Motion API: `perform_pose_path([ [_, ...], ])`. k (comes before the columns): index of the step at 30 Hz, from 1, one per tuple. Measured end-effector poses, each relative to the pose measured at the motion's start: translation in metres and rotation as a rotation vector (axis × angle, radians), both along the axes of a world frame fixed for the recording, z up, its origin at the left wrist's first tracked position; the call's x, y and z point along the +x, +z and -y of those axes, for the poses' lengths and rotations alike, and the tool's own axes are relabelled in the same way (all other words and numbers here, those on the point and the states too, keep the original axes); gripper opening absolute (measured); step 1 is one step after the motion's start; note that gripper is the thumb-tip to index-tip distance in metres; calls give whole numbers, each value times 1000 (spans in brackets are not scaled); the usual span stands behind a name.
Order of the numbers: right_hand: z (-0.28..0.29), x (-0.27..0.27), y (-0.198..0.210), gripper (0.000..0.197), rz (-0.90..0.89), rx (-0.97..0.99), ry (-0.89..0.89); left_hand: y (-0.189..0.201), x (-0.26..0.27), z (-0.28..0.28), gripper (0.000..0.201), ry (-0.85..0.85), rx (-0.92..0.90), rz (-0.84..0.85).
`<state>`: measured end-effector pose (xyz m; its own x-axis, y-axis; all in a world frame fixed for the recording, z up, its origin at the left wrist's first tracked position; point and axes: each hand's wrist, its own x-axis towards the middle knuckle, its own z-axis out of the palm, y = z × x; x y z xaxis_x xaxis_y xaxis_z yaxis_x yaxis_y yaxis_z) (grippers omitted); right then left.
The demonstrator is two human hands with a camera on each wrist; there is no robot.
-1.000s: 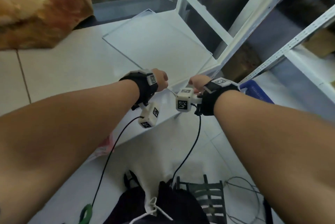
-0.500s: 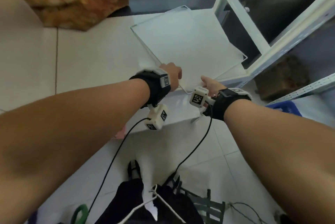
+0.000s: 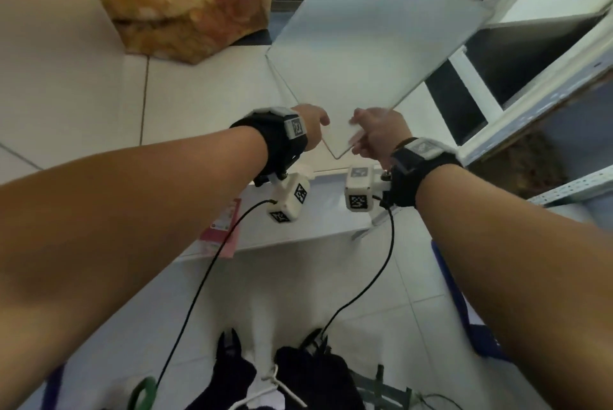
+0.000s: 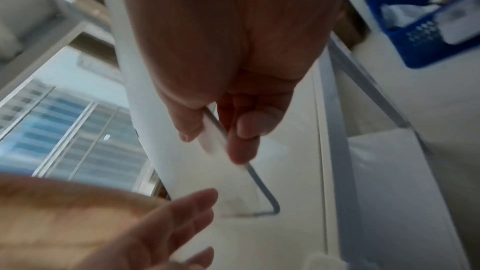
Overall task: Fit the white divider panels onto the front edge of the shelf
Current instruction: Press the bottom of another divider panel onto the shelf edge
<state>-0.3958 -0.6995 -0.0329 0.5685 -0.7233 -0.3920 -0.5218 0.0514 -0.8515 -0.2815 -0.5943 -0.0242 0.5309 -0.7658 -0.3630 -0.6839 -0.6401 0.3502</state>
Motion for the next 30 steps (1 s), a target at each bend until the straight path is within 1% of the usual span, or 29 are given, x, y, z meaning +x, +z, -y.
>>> perform_pose_path([
  [2,-15,9,1,33,-44,-111,50,-12,2,-12,64,-27,34,-1],
  [5,-34,20,1,27,-128,-167,119,-33,5,-31,71,-42,18,-12],
  [7,-44,25,-3,27,-200,-245,167,-46,8,-43,74,-52,8,-22],
  [8,-50,27,-6,31,-243,-285,185,-52,10,-48,75,-58,10,-31],
  [10,-56,28,-9,46,-232,-301,223,-60,12,-53,78,-70,22,-33],
  [11,-63,29,-8,48,-234,-231,184,-65,13,-56,80,-75,28,-33],
  [13,-66,33,-18,50,-234,-284,168,-72,12,-58,84,-79,40,-23],
  [16,-75,32,-26,63,-249,-290,113,-83,9,-55,83,-77,39,2],
  [17,-76,33,-27,61,-206,-220,88,-86,8,-53,81,-68,31,2],
  [18,-74,37,-29,53,-185,-197,95,-89,8,-52,79,-51,19,8],
  [20,-72,38,-35,37,-199,-252,106,-88,7,-48,73,-8,2,43],
  [22,-72,38,-32,33,-196,-266,113,-85,7,-46,71,14,-1,90],
  [24,-72,39,-32,29,-210,-319,147,-81,8,-43,73,-1,6,111],
  [26,-73,42,-31,25,-237,-351,179,-80,7,-42,74,-3,7,92],
  [30,-74,45,-30,27,-265,-386,209,-81,8,-40,79,-22,23,43],
])
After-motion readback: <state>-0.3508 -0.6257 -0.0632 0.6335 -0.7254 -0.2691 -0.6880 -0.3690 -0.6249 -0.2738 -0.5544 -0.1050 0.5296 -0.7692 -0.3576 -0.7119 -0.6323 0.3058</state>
